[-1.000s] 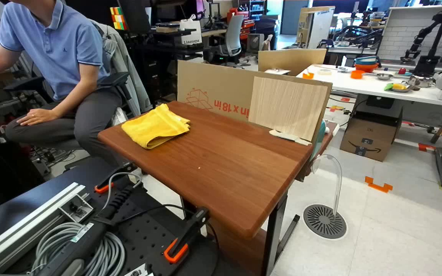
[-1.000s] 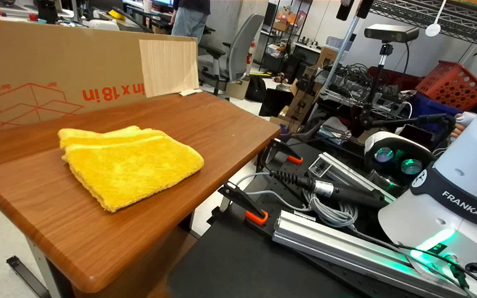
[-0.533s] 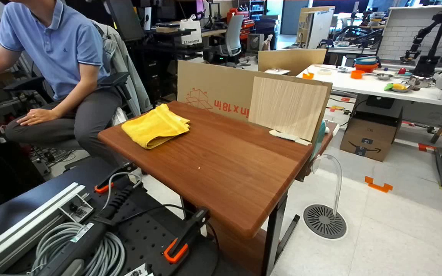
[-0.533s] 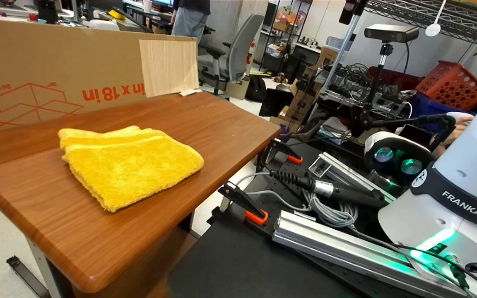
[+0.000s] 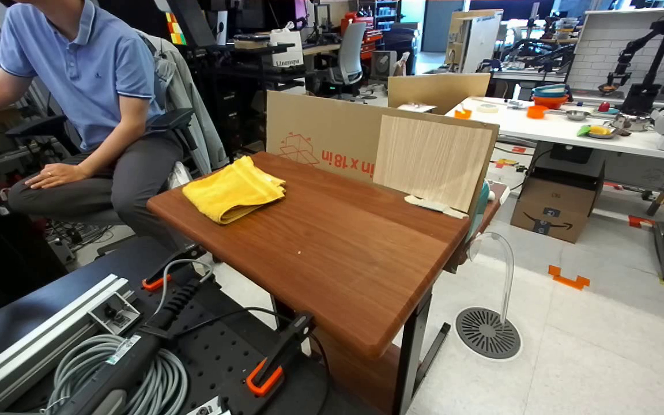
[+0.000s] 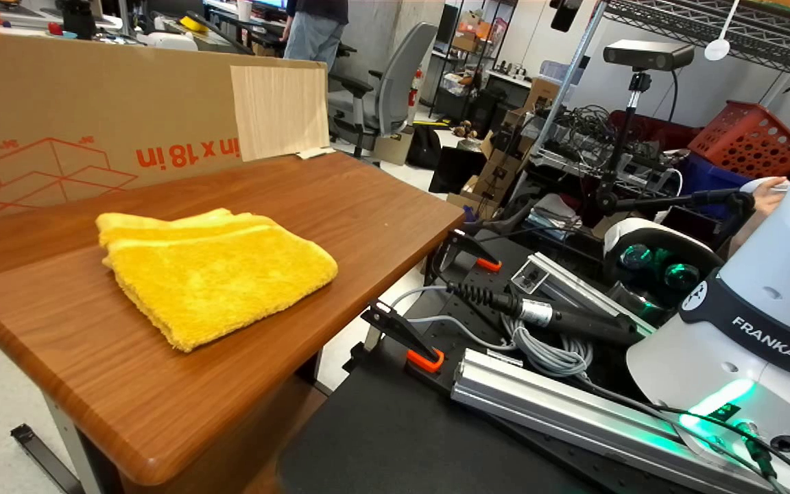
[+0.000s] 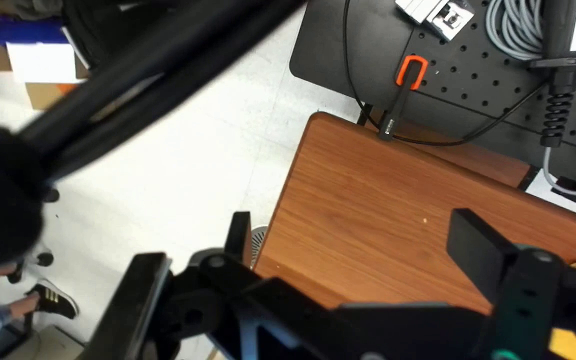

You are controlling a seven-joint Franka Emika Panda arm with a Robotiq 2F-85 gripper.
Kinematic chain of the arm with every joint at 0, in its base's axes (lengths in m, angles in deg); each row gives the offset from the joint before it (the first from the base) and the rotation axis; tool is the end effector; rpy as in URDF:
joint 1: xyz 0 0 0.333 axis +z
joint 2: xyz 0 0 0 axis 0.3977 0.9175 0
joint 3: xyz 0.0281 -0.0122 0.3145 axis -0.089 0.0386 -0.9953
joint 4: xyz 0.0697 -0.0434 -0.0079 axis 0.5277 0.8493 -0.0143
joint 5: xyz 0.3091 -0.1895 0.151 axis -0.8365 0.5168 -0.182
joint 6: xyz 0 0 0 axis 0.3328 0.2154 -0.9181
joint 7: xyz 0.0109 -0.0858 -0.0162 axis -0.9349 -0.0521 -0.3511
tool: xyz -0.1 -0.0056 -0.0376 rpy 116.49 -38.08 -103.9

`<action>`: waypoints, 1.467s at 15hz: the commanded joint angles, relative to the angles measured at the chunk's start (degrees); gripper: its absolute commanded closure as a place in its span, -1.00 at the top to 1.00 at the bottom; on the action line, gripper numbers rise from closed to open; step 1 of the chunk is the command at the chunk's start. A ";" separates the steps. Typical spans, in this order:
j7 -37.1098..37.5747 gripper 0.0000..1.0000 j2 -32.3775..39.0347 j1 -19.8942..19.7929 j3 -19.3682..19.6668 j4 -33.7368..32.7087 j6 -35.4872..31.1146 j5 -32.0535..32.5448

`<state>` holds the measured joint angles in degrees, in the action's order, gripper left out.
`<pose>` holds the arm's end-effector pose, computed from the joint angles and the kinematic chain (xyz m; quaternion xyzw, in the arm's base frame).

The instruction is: Use the towel to wipe the desk

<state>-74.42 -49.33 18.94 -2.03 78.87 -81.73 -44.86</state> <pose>0.3246 -0.0861 0.4773 0.9692 0.1851 0.0246 0.1605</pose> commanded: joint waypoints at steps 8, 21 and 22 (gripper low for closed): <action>-4.26 1.00 1.14 4.51 1.19 0.83 -3.74 0.54; -11.99 1.00 10.89 26.47 1.23 6.54 -21.31 -25.05; -13.14 1.00 12.13 26.26 0.78 5.84 -19.28 -24.05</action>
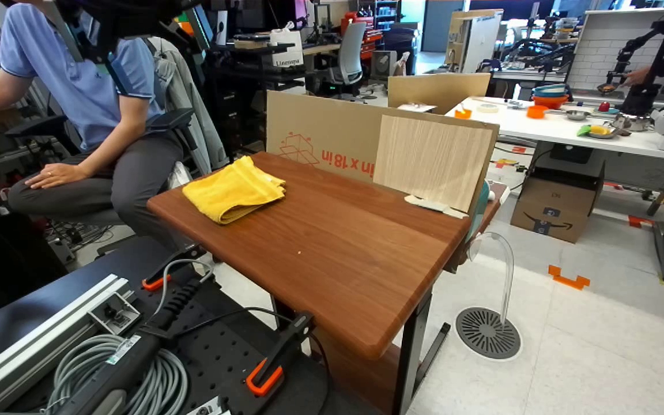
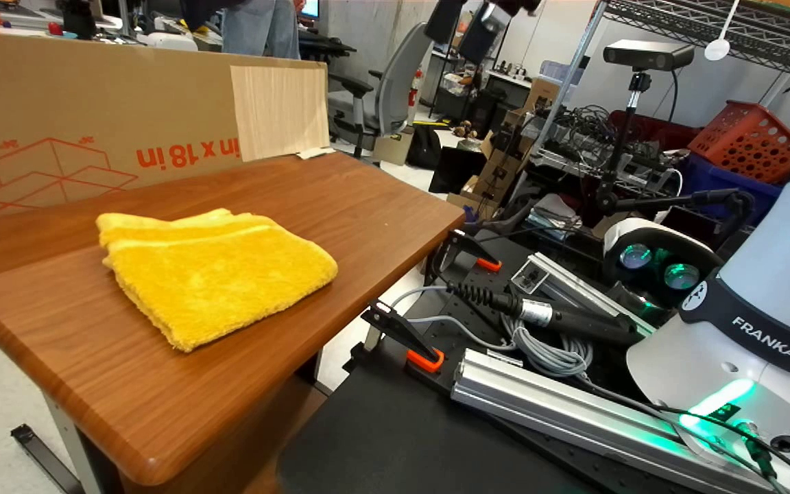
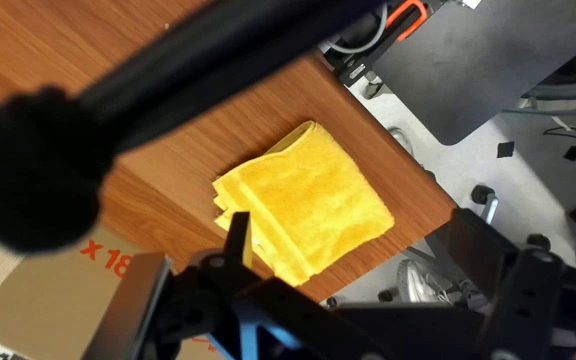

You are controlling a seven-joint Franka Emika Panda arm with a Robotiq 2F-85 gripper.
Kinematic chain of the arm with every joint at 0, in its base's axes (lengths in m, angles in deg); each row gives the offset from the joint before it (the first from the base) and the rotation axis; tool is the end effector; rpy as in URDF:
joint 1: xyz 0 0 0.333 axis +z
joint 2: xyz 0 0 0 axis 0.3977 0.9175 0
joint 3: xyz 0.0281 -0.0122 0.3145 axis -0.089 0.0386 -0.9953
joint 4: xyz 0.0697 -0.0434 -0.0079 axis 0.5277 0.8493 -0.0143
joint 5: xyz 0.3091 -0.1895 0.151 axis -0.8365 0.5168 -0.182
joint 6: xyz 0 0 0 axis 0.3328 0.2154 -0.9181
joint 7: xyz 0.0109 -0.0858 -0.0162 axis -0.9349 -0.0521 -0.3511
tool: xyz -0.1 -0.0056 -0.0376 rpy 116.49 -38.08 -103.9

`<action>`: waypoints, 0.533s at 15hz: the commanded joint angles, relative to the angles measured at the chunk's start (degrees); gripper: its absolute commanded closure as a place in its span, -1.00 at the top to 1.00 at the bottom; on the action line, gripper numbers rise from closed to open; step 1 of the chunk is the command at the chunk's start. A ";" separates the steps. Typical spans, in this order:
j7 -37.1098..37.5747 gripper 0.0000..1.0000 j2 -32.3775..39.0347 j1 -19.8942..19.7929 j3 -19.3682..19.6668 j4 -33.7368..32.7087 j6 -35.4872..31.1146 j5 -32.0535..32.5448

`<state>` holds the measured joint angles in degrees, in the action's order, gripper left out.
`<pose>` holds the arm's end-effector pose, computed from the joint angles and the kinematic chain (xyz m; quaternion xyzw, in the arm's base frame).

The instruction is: Use the towel to wipe the desk

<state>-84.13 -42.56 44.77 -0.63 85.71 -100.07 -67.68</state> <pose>0.3421 0.0855 0.4094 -0.9131 -0.3921 -0.1097 0.0218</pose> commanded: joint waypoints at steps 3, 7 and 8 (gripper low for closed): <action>-2.17 1.00 4.51 -1.10 -2.08 -0.45 0.03 -1.31; -2.87 1.00 7.60 -0.13 -1.73 -0.62 -5.59 -3.43; -2.43 1.00 9.01 0.84 -2.03 -0.59 -7.22 -4.71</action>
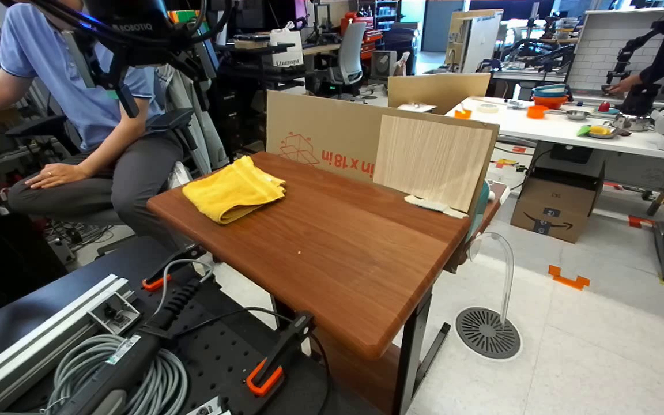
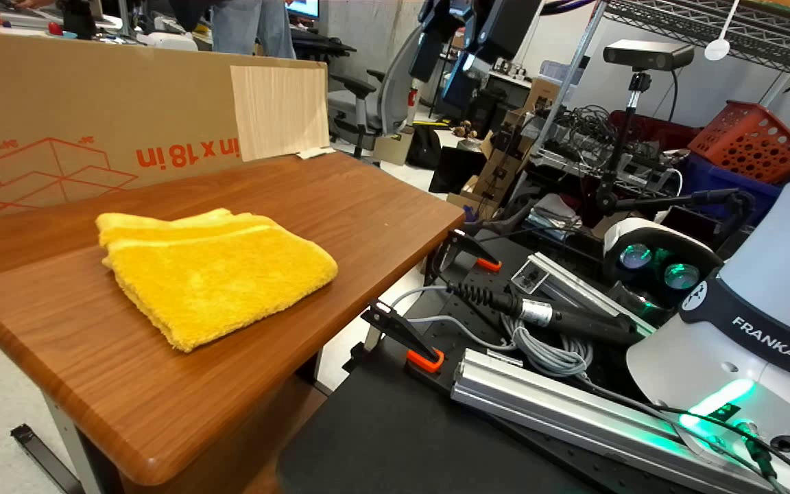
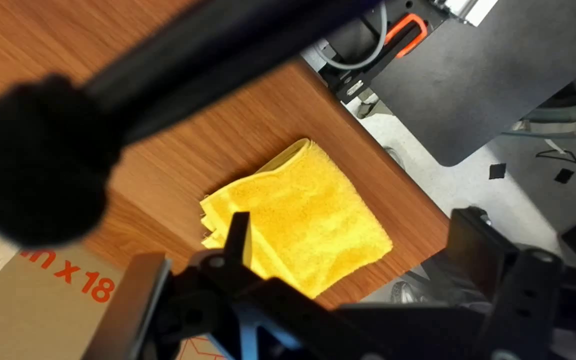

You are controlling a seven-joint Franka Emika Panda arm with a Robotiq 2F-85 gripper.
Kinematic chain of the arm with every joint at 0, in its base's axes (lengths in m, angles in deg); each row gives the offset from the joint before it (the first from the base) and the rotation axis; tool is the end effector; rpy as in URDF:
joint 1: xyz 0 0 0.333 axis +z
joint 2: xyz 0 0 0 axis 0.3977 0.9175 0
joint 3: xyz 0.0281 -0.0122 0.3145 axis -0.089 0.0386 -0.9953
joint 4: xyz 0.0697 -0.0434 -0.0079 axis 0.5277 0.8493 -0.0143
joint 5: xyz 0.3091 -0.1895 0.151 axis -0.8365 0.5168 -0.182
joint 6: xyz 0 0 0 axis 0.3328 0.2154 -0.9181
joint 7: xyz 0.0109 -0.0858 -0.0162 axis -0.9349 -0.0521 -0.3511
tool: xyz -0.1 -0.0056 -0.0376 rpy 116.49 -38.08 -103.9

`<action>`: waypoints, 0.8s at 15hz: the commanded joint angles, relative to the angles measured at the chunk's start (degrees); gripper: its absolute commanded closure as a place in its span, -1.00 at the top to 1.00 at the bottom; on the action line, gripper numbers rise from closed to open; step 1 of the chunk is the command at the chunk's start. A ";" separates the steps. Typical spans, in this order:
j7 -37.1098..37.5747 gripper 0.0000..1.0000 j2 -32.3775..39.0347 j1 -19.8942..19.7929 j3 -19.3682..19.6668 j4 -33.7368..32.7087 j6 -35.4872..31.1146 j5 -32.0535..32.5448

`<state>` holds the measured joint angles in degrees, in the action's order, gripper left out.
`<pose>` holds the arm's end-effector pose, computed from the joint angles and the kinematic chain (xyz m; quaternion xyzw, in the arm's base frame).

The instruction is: Use the towel to wipe the desk

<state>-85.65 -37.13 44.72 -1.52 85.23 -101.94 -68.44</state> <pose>0.3513 0.0933 0.3834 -0.9101 -0.4053 -0.0833 0.0205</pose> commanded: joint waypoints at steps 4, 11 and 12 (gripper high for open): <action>-0.11 1.00 11.84 4.50 -3.01 -1.17 -12.40 -9.88; 7.15 1.00 34.19 0.65 -10.10 -11.53 -21.08 -10.18; 9.92 1.00 37.60 -1.00 -11.26 -13.72 -21.74 -8.04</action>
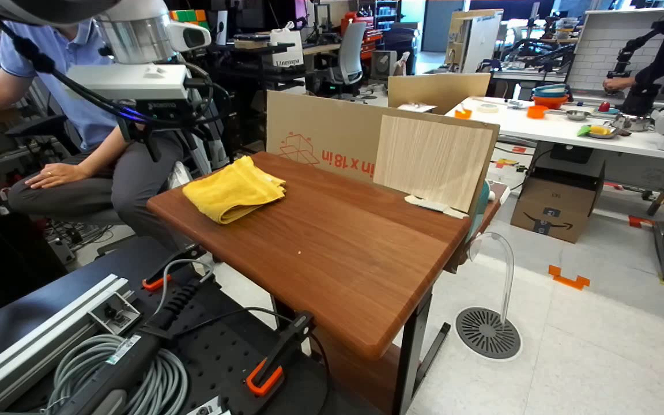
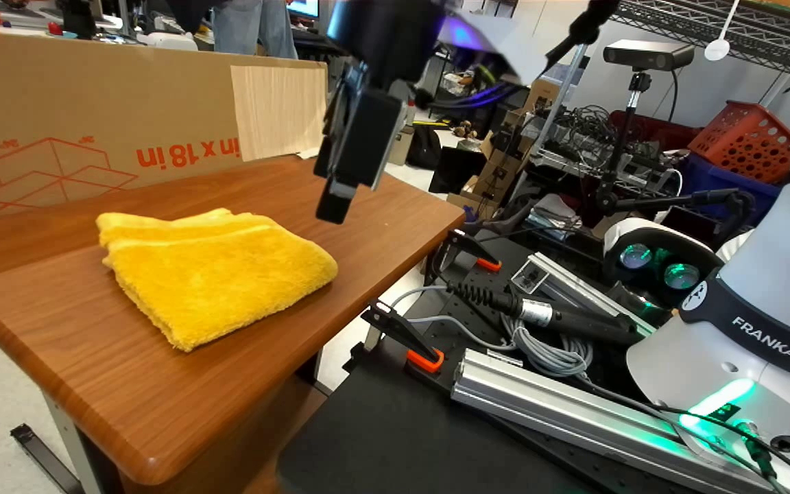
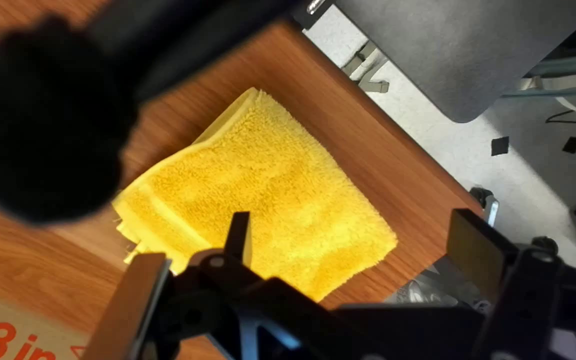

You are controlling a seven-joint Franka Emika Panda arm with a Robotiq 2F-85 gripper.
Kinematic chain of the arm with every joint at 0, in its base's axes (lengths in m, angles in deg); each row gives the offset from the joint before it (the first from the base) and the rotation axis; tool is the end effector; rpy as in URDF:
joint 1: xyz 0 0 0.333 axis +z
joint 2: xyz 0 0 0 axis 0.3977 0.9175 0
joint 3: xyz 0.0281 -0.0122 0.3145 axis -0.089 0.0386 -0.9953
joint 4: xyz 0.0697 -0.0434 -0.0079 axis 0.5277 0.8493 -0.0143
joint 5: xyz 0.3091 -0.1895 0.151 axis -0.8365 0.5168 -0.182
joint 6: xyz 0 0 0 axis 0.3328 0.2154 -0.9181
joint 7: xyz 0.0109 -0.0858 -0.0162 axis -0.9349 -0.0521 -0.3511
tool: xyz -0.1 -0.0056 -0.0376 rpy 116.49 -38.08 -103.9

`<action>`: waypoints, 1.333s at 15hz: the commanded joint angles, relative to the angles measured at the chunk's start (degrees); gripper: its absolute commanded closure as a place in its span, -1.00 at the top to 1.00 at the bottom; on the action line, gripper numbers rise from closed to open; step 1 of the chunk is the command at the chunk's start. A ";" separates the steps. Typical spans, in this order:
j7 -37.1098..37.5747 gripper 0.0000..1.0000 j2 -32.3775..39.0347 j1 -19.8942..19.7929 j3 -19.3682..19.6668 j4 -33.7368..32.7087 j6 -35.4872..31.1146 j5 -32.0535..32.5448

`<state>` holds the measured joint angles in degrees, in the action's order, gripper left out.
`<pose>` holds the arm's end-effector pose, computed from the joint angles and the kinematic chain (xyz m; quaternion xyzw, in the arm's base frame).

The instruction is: Use the towel to wipe the desk

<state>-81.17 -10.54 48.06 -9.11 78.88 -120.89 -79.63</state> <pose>0.3919 0.1770 0.2794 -0.9247 -0.3715 -0.0707 0.0443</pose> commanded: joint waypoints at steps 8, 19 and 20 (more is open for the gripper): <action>23.22 1.00 30.62 -6.97 -4.72 -26.22 1.16 18.01; 26.21 1.00 30.07 -7.45 -2.71 -24.73 -1.48 20.44; 26.09 1.00 28.63 -8.46 -2.41 -22.48 -2.41 20.52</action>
<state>-56.31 22.49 41.58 -12.51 50.81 -121.22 -61.83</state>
